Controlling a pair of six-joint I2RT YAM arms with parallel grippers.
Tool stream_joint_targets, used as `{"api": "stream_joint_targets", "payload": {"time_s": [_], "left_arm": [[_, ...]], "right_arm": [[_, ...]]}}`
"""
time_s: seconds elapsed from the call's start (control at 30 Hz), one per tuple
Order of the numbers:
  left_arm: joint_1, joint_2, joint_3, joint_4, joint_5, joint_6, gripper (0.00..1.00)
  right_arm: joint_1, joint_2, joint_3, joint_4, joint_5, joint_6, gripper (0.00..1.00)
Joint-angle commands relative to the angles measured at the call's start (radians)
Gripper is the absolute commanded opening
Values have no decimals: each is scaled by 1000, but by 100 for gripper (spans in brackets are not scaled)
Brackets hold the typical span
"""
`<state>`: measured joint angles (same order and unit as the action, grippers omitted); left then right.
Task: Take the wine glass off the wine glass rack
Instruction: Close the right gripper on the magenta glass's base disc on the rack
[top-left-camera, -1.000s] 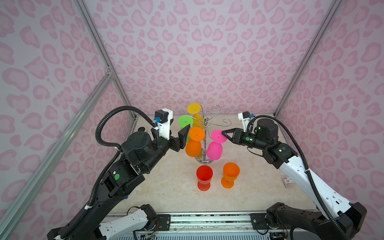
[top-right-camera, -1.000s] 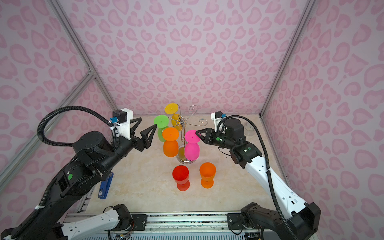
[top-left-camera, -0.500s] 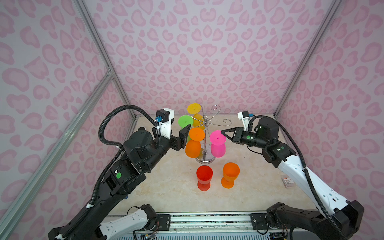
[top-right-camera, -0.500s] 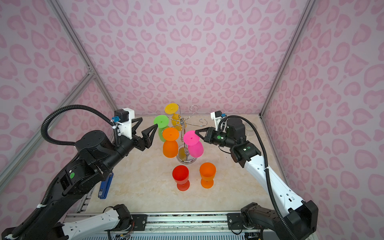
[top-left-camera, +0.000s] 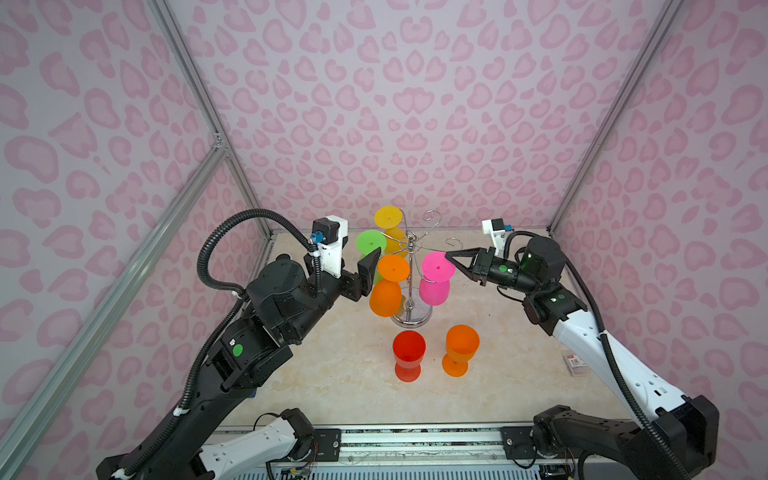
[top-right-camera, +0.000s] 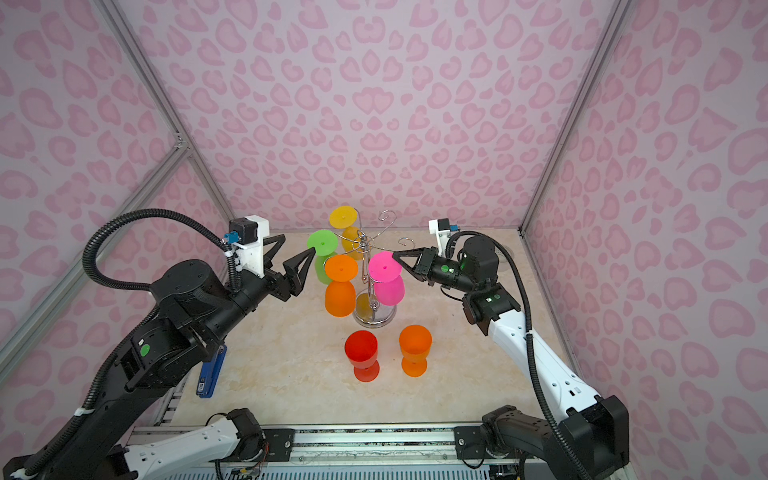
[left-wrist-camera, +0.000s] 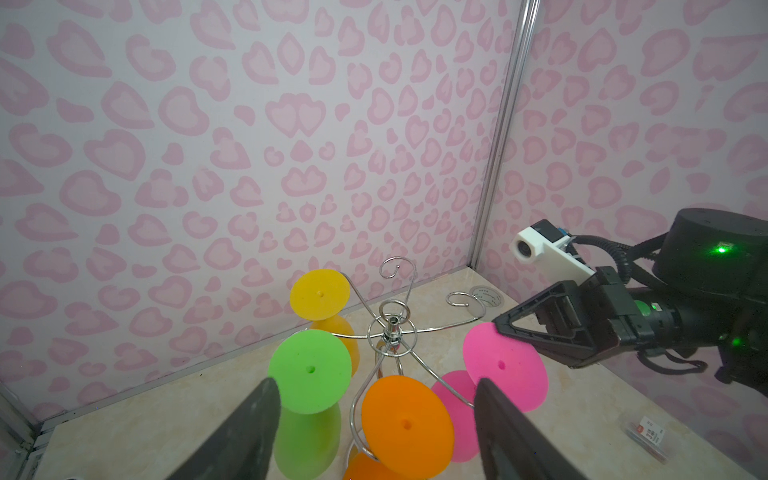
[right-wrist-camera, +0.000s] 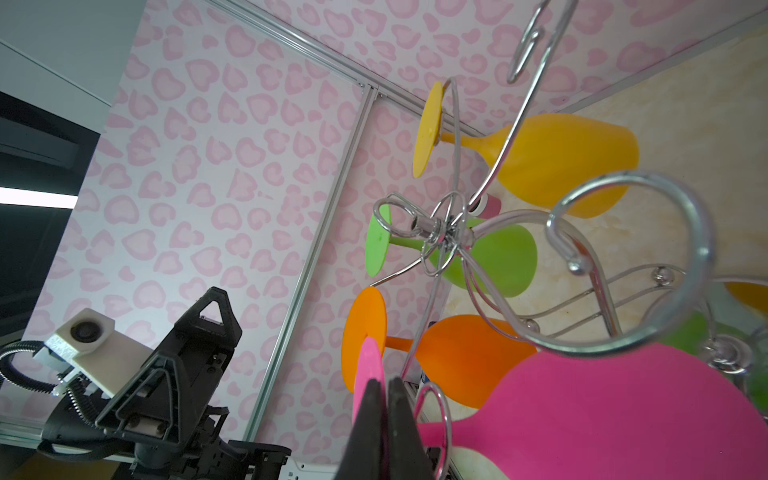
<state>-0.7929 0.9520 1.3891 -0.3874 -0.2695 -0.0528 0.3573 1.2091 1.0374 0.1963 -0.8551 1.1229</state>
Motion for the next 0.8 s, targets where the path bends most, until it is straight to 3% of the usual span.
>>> {"api": "stream_joint_targets", "payload": {"time_s": [0.0,0.77], "left_arm": [[3,1,-2,55,6,-11,75],[13,9,1,54,26,-16,74]], "right_arm": [[-1,-3,-6,86,-26,38,0],[49,-20,10,-41,-14,-55,0]]}}
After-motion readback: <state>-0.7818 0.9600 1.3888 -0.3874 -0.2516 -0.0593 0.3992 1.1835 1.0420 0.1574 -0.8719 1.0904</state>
